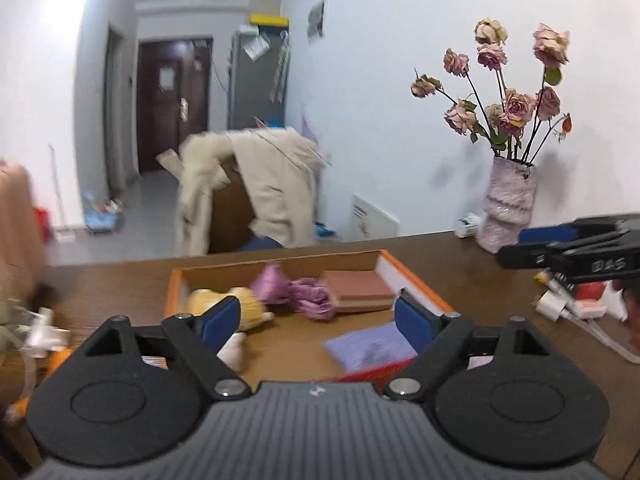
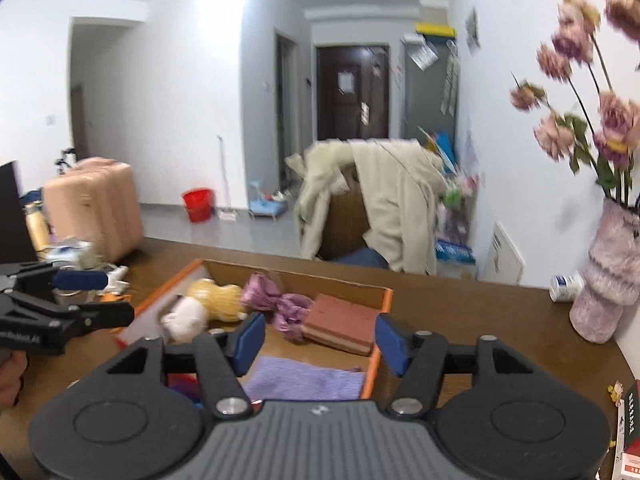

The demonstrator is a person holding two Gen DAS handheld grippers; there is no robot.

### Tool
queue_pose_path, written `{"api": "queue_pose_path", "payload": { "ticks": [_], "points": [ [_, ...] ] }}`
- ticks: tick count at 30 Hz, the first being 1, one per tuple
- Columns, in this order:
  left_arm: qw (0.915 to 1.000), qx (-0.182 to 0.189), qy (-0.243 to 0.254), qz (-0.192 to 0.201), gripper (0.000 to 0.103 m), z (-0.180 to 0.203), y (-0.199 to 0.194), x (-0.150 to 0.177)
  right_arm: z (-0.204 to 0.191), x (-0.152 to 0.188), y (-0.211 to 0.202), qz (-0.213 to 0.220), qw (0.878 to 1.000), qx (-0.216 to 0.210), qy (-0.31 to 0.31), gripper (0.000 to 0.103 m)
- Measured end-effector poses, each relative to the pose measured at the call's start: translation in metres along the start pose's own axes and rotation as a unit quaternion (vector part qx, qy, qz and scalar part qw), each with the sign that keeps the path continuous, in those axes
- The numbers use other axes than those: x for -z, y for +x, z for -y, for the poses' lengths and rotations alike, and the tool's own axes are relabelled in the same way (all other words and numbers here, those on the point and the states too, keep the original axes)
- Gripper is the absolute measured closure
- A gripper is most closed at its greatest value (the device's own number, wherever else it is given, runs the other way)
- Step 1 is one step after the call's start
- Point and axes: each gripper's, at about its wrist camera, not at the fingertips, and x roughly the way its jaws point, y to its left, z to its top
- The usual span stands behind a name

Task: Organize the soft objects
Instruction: 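Withdraw both tools from the box back over the table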

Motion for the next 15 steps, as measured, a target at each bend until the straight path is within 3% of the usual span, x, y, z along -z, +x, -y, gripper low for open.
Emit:
{"api": "queue_pose_path", "payload": {
  "ticks": [2,4,6,9,12,15],
  "points": [
    [0.9996,-0.022,0.013,0.013,0.01,0.003,-0.023,0.017,-0.013,0.014,-0.018,0.019,1.0,-0.009,-0.007,0.034],
    [0.9991,-0.035,0.013,0.018,0.008,0.004,-0.044,0.038,-0.029,0.034,-0.038,0.038,0.999,-0.005,-0.018,0.022],
    [0.9992,-0.036,-0.006,0.016,0.003,0.001,-0.063,0.062,-0.048,0.06,-0.059,0.058,0.998,0.01,-0.038,0.017],
    [0.9978,-0.034,-0.058,-0.005,0.002,-0.006,-0.089,0.104,-0.067,0.102,-0.082,0.071,0.997,-0.015,-0.022,0.014],
    [0.9942,-0.044,-0.096,-0.019,0.002,-0.005,-0.108,0.139,-0.086,0.138,-0.09,0.035,0.999,-0.017,-0.02,0.013],
    [0.9956,-0.06,-0.07,-0.021,0.002,0.003,-0.125,0.158,-0.095,0.162,-0.09,-0.007,0.999,-0.032,0.02,0.013]
  ]
}}
